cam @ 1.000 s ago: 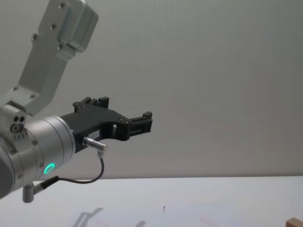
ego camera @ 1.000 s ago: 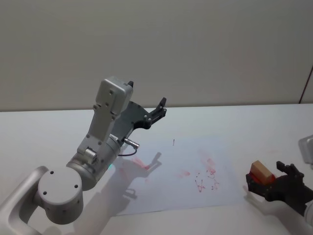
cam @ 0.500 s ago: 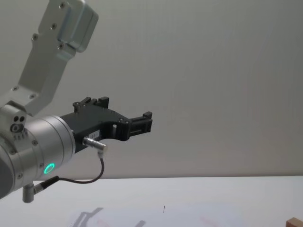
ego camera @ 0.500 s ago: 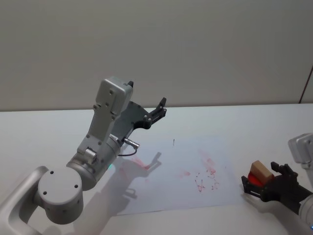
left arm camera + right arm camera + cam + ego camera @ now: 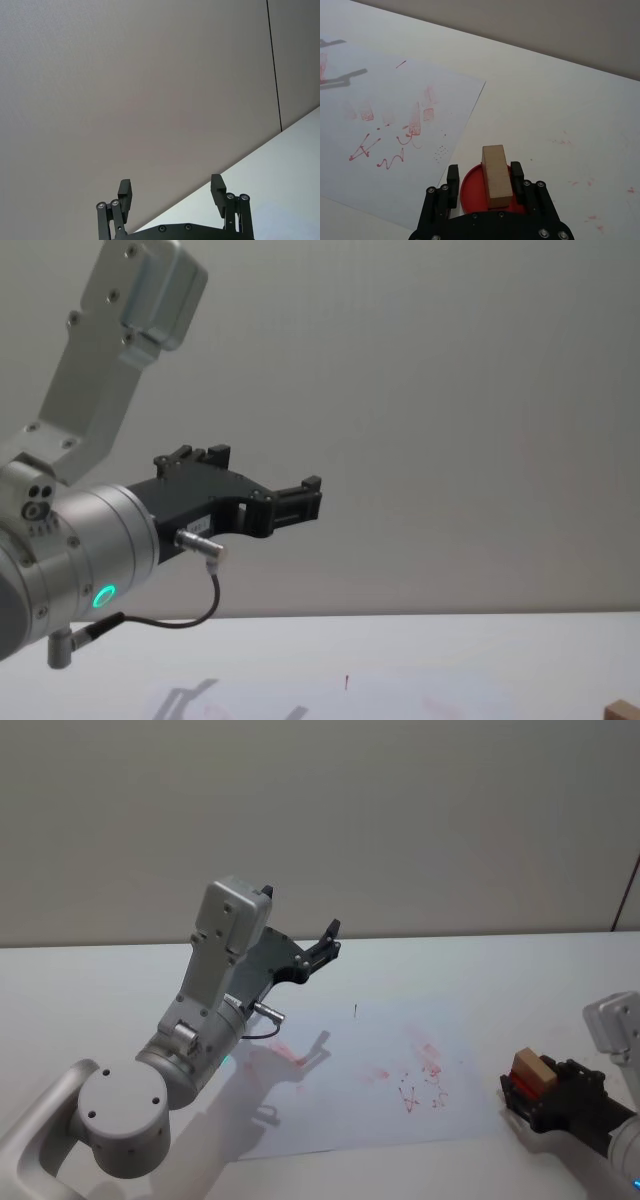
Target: Use the one hand to pick up the stamp and affix it onto the A4 paper.
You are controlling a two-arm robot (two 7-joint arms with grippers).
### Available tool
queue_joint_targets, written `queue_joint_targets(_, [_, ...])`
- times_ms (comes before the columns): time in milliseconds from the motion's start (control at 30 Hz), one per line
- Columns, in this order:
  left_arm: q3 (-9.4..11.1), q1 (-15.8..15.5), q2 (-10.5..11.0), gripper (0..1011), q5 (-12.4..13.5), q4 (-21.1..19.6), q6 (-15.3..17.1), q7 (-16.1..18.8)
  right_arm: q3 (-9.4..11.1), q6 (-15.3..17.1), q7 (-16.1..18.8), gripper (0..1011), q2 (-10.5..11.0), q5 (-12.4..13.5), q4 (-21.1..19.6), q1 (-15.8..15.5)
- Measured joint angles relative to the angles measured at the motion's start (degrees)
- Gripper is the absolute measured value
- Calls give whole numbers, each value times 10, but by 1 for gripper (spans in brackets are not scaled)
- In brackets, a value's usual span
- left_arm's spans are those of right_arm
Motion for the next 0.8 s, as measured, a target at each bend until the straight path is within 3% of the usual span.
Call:
queue_joint_targets(100, [0, 0, 0, 1001, 0, 0, 0, 0, 0, 0, 1, 566, 0, -1, 0, 1])
queue_joint_targets(400, [0, 0, 0, 1001, 0, 0, 0, 0, -1, 1, 2, 264, -1, -3, 2, 2])
queue_joint_targets(500, [0, 0, 0, 1001, 0, 0, 0, 0, -1, 1, 2, 217, -1, -3, 2, 2])
queue_joint_targets(800, [0, 0, 0, 1001, 0, 0, 0, 0, -1, -5, 12, 217, 0, -13, 2, 7])
